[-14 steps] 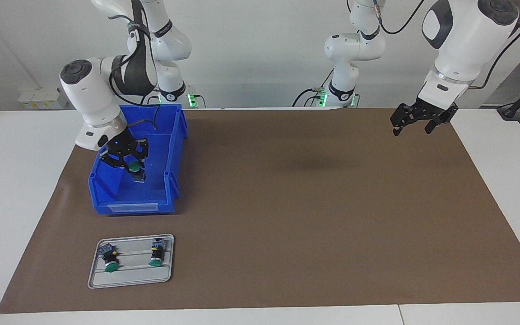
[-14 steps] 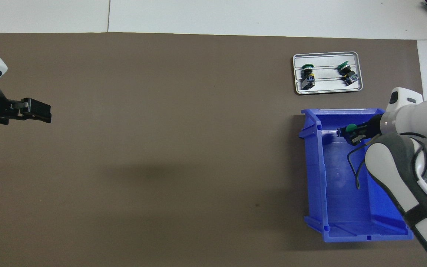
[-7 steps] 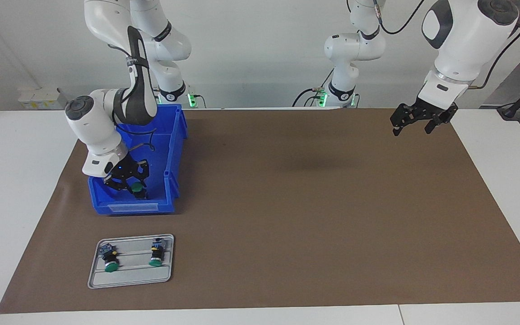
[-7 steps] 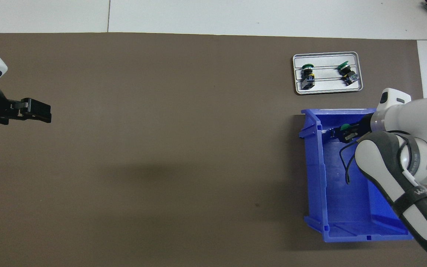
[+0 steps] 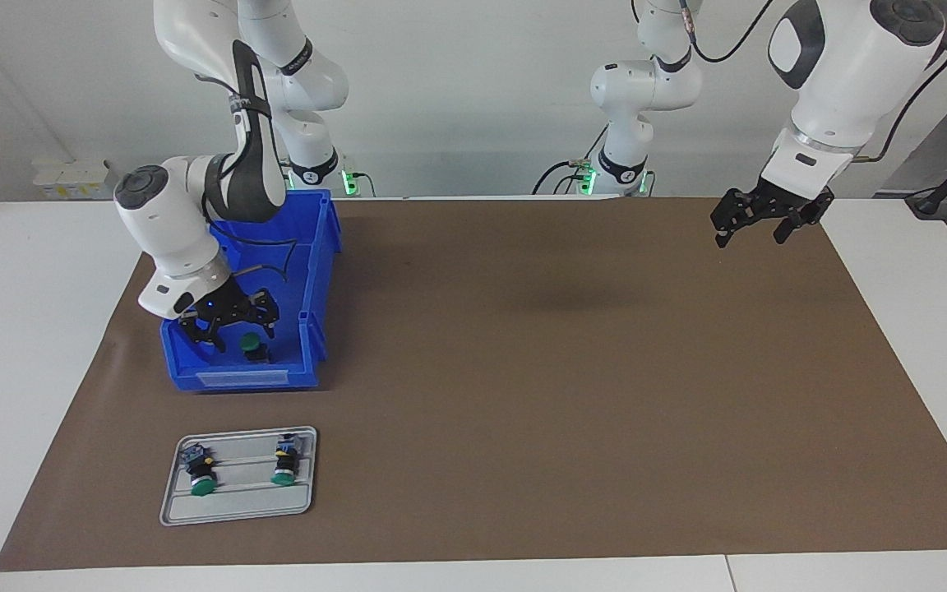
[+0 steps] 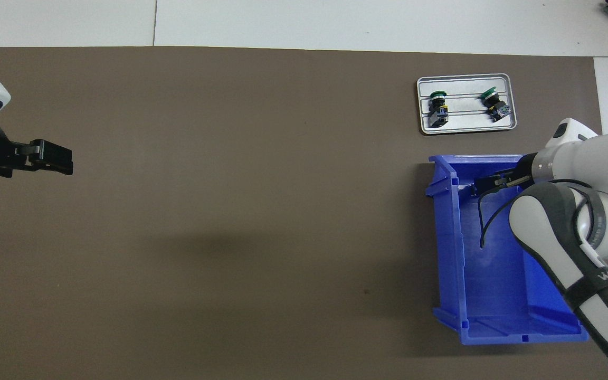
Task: Place and press button with both arms
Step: 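Lower the button into the blue bin and open the right gripper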
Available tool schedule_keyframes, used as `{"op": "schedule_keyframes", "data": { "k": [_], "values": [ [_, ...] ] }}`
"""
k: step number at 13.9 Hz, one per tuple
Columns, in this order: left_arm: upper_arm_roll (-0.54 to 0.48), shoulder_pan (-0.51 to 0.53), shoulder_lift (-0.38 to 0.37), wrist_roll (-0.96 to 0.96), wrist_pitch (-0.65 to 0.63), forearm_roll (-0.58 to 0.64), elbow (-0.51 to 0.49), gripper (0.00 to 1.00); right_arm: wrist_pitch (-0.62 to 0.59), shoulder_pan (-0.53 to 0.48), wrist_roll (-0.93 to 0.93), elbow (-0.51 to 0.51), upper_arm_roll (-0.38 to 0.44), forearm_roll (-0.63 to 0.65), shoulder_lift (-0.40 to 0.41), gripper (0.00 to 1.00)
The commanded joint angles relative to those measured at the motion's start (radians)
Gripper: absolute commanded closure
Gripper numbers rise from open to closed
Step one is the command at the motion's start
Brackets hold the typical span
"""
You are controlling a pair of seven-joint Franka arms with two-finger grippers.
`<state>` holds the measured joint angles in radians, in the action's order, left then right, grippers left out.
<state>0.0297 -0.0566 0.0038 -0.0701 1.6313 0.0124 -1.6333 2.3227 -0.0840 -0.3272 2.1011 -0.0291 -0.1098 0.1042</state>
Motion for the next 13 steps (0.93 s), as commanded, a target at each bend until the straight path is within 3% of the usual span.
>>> {"op": "schedule_keyframes", "data": {
  "k": [1, 6, 11, 13],
  "values": [
    [0.004, 0.007, -0.031, -0.007, 0.009, 0.015, -0.036, 0.00, -0.077, 0.000, 0.172, -0.013, -0.003, -0.007, -0.078, 0.05],
    [0.004, 0.007, -0.031, -0.007, 0.009, 0.015, -0.036, 0.00, -0.308, 0.000, 0.413, -0.209, -0.014, 0.061, -0.096, 0.02],
    [0.004, 0.007, -0.031, -0.007, 0.009, 0.015, -0.036, 0.00, -0.566, 0.032, 0.470, -0.459, -0.018, 0.097, -0.087, 0.02],
    [0.004, 0.007, -0.031, -0.007, 0.009, 0.015, -0.036, 0.00, -0.643, 0.072, 0.520, -0.515, -0.017, 0.125, -0.087, 0.02]
  ]
}}
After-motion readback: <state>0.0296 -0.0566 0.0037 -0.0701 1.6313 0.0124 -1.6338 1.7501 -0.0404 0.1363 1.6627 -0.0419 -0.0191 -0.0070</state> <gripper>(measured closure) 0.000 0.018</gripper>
